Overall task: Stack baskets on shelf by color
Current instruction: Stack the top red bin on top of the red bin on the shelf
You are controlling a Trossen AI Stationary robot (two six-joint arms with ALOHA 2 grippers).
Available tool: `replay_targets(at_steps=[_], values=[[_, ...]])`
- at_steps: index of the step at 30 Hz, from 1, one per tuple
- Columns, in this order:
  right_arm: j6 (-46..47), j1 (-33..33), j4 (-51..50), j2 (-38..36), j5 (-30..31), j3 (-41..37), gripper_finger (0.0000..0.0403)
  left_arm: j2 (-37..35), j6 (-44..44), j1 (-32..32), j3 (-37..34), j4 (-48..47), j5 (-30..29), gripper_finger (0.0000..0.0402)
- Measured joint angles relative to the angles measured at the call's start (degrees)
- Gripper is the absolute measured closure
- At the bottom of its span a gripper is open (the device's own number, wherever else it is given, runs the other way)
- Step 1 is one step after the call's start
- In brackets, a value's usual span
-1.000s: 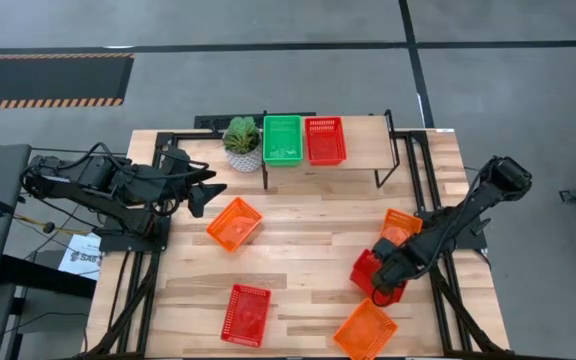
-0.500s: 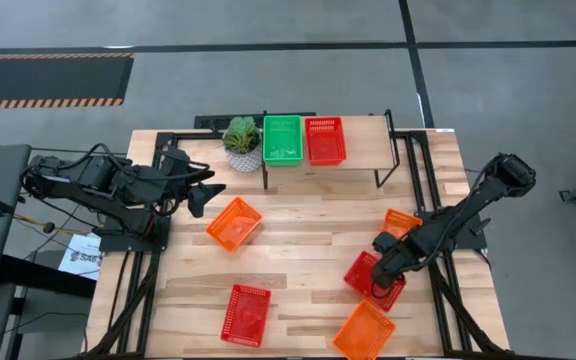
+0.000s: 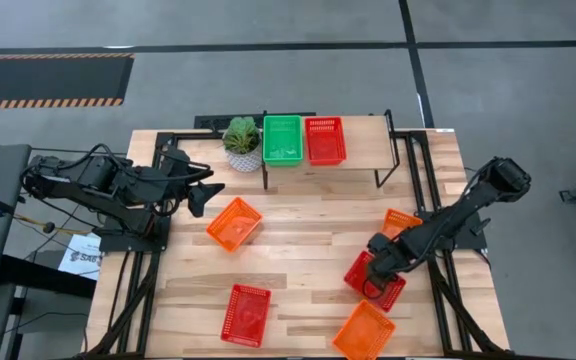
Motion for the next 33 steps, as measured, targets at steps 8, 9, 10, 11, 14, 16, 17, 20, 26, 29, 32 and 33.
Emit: replay_targets(at_steps=[8,9,10,11,14,16,17,20,26,29,32,33], values=[[-3.4,-3.6,-1.0,-0.8,0.0,0.0,0.0387,0.0,0.0,0.0,0.0,0.0,-0.5,0.0128],[-3.8,-4.3,-1.1,-0.8,0.0,0.0,0.0387,0.0,0.0,0.0,0.0,0.0,-0.5,0.0128],[-4.1,-5.1,-1.3,-0.8,0.0,0.0,0.0384,0.0,0.0,0.0,0.0,0.0,-0.5,0.0128],[-4.4,-6.0,-1.3,-0.8,0.0,0.1,0.0381,0.0,0.0,0.0,0.0,0.0,-0.5,0.0128],[-6.7,-9.6,-1.8,-0.7,0.1,1.4,0.0388,0.0,0.0,0.0,0.0,0.0,-0.5,0.0128],[-8.3,-12.2,-1.8,-0.7,0.1,2.6,0.0394,0.0,0.0,0.0,0.0,0.0,-0.5,0.0128],[-9.0,-13.5,-1.8,-0.7,0.1,3.5,0.0394,0.0,0.0,0.0,0.0,0.0,-0.5,0.0128],[-10.8,-16.9,-1.9,-0.7,0.1,6.8,0.039,0.0,0.0,0.0,0.0,0.0,-0.5,0.0128],[-14.2,-22.6,-3.0,-1.4,-1.2,17.3,0.0396,0.0,-0.1,0.0,0.0,0.0,-0.5,0.0128],[-16.0,-25.6,-4.8,-2.6,-1.2,23.6,0.0394,0.0,0.0,0.0,0.0,0.0,-0.5,0.0128],[-18.1,-29.3,-6.6,-4.1,-0.3,30.5,0.0398,0.0,0.0,0.0,0.0,0.0,-0.5,0.0128],[-18.7,-30.8,-7.4,-4.5,0.4,32.6,0.0399,0.0,0.0,0.0,0.0,0.0,-0.5,0.0128]])
